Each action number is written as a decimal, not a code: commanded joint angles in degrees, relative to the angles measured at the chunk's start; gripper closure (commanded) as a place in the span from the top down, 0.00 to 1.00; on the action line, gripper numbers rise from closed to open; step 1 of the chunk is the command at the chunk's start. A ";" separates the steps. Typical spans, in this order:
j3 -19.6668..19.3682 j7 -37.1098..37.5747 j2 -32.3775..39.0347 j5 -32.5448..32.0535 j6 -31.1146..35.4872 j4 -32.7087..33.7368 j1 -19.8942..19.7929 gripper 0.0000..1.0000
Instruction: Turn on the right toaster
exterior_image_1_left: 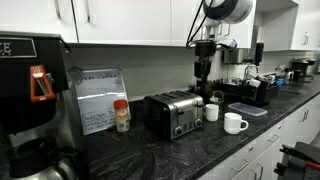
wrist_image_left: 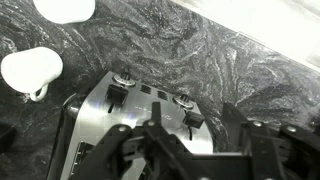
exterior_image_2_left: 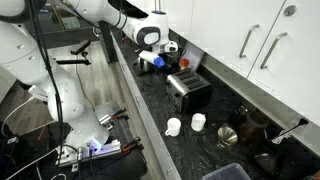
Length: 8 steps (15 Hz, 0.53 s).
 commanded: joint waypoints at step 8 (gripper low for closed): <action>0.61 3.35 -16.61 -1.30 -20.50 1.99 3.04 1.00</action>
